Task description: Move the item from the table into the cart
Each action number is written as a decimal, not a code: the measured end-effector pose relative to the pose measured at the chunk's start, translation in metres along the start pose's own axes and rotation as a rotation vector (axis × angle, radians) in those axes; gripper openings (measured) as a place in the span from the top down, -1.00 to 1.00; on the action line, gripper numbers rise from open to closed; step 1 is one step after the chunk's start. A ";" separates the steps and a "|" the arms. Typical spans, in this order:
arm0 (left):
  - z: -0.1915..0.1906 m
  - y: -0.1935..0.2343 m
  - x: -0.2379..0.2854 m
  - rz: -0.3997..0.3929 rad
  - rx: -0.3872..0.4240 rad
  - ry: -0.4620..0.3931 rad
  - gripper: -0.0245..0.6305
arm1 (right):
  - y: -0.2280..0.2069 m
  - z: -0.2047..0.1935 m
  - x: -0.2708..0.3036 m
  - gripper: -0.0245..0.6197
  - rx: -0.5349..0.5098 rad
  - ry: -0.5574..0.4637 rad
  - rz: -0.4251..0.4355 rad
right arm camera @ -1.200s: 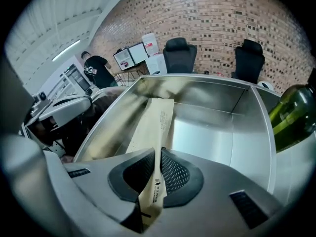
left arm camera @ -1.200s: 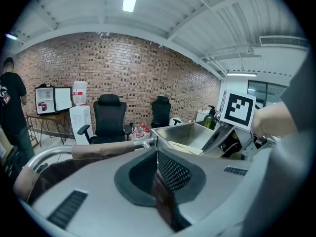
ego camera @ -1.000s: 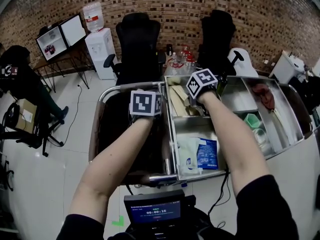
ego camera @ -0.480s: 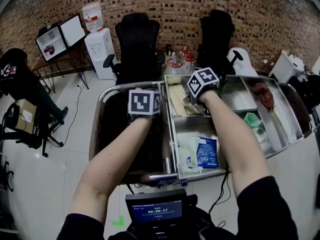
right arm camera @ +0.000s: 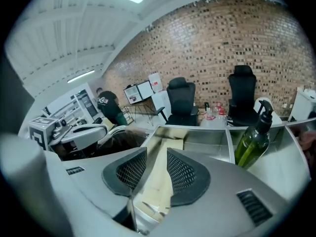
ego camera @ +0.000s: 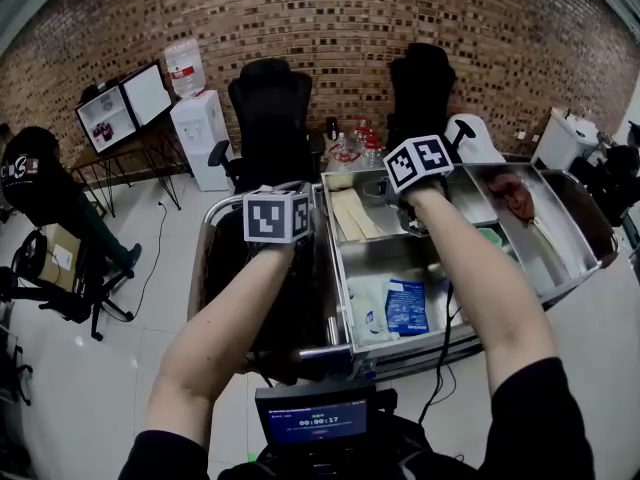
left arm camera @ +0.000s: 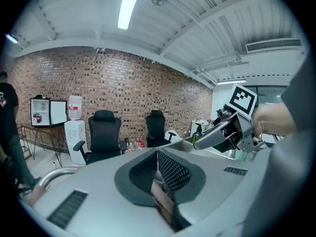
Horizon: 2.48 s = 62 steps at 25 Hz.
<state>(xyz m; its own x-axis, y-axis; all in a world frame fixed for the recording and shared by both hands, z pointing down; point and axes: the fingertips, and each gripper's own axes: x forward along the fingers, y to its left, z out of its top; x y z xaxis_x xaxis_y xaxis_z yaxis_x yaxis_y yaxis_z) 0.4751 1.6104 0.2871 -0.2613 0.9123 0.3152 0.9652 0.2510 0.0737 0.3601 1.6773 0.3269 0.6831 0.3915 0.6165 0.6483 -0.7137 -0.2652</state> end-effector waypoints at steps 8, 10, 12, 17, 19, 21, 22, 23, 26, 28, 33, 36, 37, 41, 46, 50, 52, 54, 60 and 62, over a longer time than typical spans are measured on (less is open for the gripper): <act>0.025 -0.078 -0.109 -0.072 0.201 -0.180 0.91 | 0.090 -0.021 -0.111 0.52 -0.122 -0.233 0.162; 0.028 -0.085 -0.134 -0.070 0.223 -0.237 0.93 | 0.107 -0.027 -0.137 0.57 -0.121 -0.326 0.186; 0.029 -0.089 -0.153 -0.086 0.223 -0.273 0.93 | 0.127 -0.033 -0.158 0.69 -0.126 -0.413 0.203; 0.024 -0.103 -0.185 -0.159 0.191 -0.339 0.93 | 0.153 -0.055 -0.190 0.69 -0.189 -0.538 0.131; 0.018 -0.110 -0.196 -0.167 0.178 -0.384 0.93 | 0.153 -0.067 -0.205 0.87 -0.214 -0.588 0.084; 0.008 -0.116 -0.209 -0.150 0.154 -0.447 0.93 | 0.155 -0.086 -0.224 0.91 -0.238 -0.635 0.043; 0.002 -0.118 -0.215 -0.135 0.147 -0.469 0.93 | 0.158 -0.097 -0.233 0.91 -0.249 -0.652 0.031; -0.006 -0.122 -0.221 -0.124 0.142 -0.473 0.93 | 0.162 -0.108 -0.242 0.91 -0.260 -0.665 0.023; -0.024 -0.127 -0.241 -0.112 0.106 -0.452 0.93 | 0.174 -0.130 -0.265 0.92 -0.280 -0.699 -0.007; -0.027 -0.138 -0.259 -0.075 0.088 -0.479 0.93 | 0.169 -0.149 -0.289 0.92 -0.273 -0.732 -0.045; -0.048 -0.220 -0.278 -0.006 0.089 -0.452 0.93 | 0.130 -0.211 -0.355 0.92 -0.273 -0.746 -0.020; -0.061 -0.253 -0.286 0.008 0.126 -0.418 0.93 | 0.132 -0.229 -0.370 0.92 -0.301 -0.741 0.006; -0.066 -0.262 -0.288 0.009 0.135 -0.408 0.93 | 0.134 -0.235 -0.373 0.92 -0.306 -0.742 0.012; -0.080 -0.285 -0.301 0.018 0.178 -0.412 0.93 | 0.137 -0.262 -0.378 0.92 -0.294 -0.759 0.028; -0.117 -0.297 -0.318 -0.009 0.171 -0.395 0.93 | 0.144 -0.299 -0.374 0.92 -0.256 -0.738 0.025; -0.141 -0.295 -0.324 -0.013 0.170 -0.343 0.93 | 0.154 -0.318 -0.373 0.92 -0.254 -0.736 0.009; -0.147 -0.297 -0.327 -0.017 0.166 -0.334 0.93 | 0.161 -0.322 -0.375 0.92 -0.260 -0.739 0.011; -0.152 -0.302 -0.330 -0.032 0.164 -0.330 0.93 | 0.166 -0.326 -0.379 0.92 -0.257 -0.747 0.007; -0.164 -0.310 -0.334 -0.024 0.146 -0.301 0.93 | 0.174 -0.334 -0.380 0.92 -0.252 -0.745 -0.001; -0.165 -0.308 -0.335 -0.021 0.139 -0.297 0.93 | 0.173 -0.336 -0.381 0.92 -0.250 -0.743 -0.008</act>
<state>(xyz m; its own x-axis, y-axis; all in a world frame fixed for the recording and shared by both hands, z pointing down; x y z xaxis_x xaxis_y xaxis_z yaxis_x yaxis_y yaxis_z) 0.2675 1.1745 0.3148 -0.2931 0.9558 0.0239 0.9540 0.2940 -0.0591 0.0993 1.2094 0.2950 0.7818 0.6203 -0.0637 0.6196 -0.7842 -0.0333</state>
